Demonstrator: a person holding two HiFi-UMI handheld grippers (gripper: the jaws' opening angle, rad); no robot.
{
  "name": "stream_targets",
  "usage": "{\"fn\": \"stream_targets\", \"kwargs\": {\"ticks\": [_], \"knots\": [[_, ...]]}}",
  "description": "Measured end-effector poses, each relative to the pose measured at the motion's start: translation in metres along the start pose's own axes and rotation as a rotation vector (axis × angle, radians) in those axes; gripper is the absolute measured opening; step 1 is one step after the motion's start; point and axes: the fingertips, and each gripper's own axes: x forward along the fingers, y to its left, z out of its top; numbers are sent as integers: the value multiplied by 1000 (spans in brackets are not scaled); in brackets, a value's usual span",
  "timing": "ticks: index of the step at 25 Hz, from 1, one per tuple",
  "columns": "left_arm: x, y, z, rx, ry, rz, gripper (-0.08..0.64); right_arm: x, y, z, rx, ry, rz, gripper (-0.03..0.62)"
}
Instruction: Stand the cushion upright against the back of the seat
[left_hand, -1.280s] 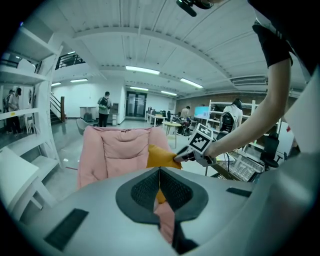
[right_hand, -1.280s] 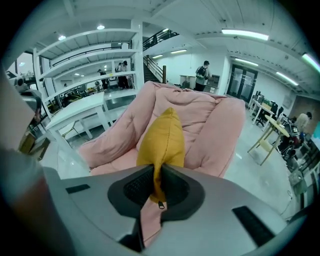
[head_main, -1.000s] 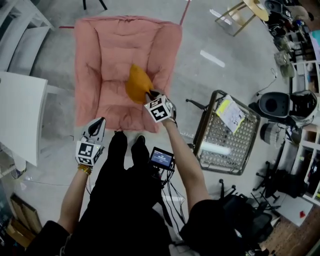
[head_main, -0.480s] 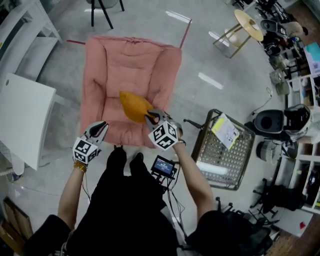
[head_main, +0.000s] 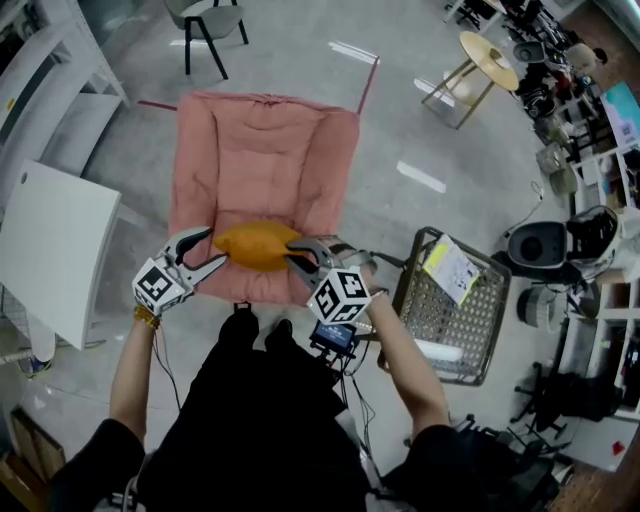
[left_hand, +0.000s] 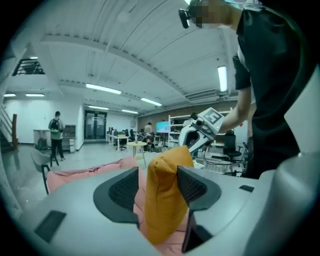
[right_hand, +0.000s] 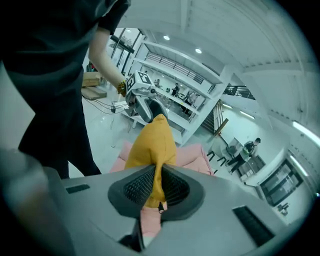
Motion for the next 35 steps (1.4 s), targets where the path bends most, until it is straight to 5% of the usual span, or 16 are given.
{"fn": "stream_targets", "kwargs": {"ticks": [3,9,14,20,25,29,35], "knots": [[3,-9,8,16,-7,-53,225,-4,0,6,-26,-11,4,43],[3,-16,24,-75,-111,-18,37,-9,-2,11,-33,-31,-8,44],[1,-14,40,-142,-151,-9,22,-11,-8,9,4,-66,-35,59],[1,-7,49,-147,-76,-1,21,-10,-8,7,85,-127,-91,126],[-1,-11,54,-131,-72,-25,21,-18,-11,1,262,-232,-132,175],[-9,-11,56,-144,-75,-57,21,-26,-17,-22,494,-332,-177,187],[-28,-2,60,-207,-131,-97,21,-20,-25,-22,693,-471,-101,195]]}}
